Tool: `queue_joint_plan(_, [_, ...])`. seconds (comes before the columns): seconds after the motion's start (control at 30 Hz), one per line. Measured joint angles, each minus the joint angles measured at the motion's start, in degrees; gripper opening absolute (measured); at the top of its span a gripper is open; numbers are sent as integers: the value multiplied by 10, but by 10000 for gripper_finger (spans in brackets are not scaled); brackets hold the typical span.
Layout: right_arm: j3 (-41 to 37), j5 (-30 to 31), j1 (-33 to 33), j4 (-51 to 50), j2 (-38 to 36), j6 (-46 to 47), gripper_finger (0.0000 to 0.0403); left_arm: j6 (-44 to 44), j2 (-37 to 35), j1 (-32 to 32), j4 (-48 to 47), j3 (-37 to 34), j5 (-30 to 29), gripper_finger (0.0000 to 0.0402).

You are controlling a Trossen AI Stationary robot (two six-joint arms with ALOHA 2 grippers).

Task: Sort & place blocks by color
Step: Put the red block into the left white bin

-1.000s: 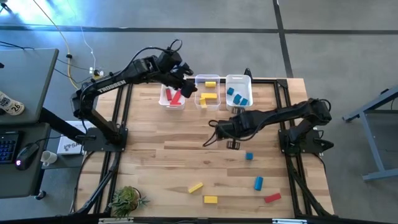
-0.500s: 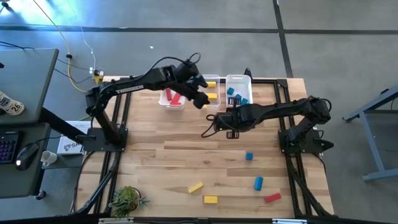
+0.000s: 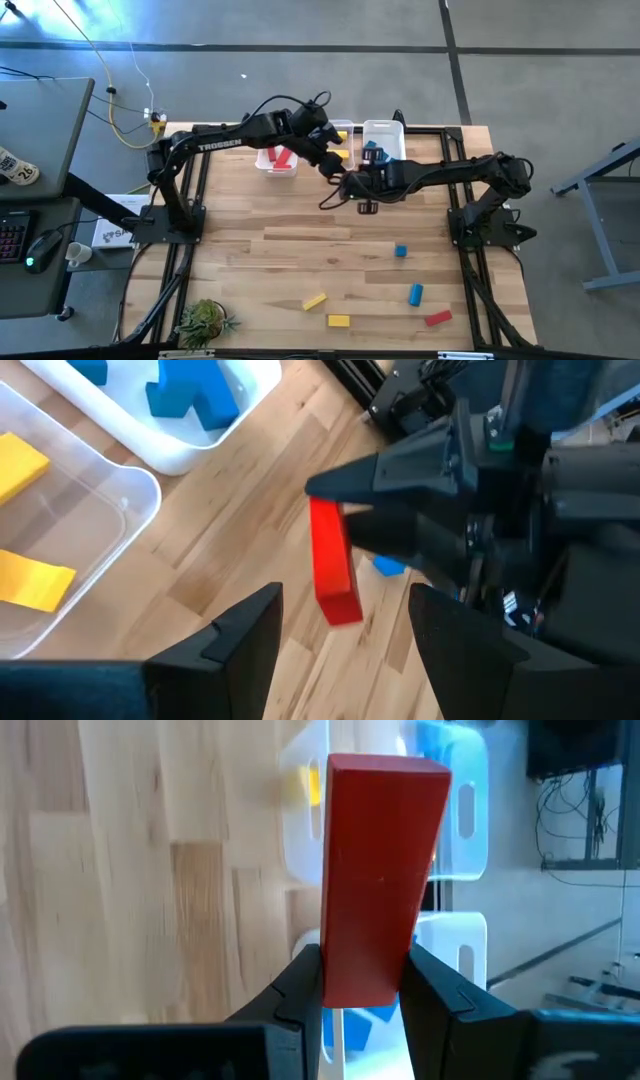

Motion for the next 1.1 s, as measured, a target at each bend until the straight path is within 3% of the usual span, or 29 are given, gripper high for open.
queue_joint_plan(0.67, [1,56,-3,97,0,-8,76,15,0,0,8,0,-6,199])
queue_joint_plan(1.1, [2,56,-4,97,0,-8,76,62,0,0,3,0,-39,97])
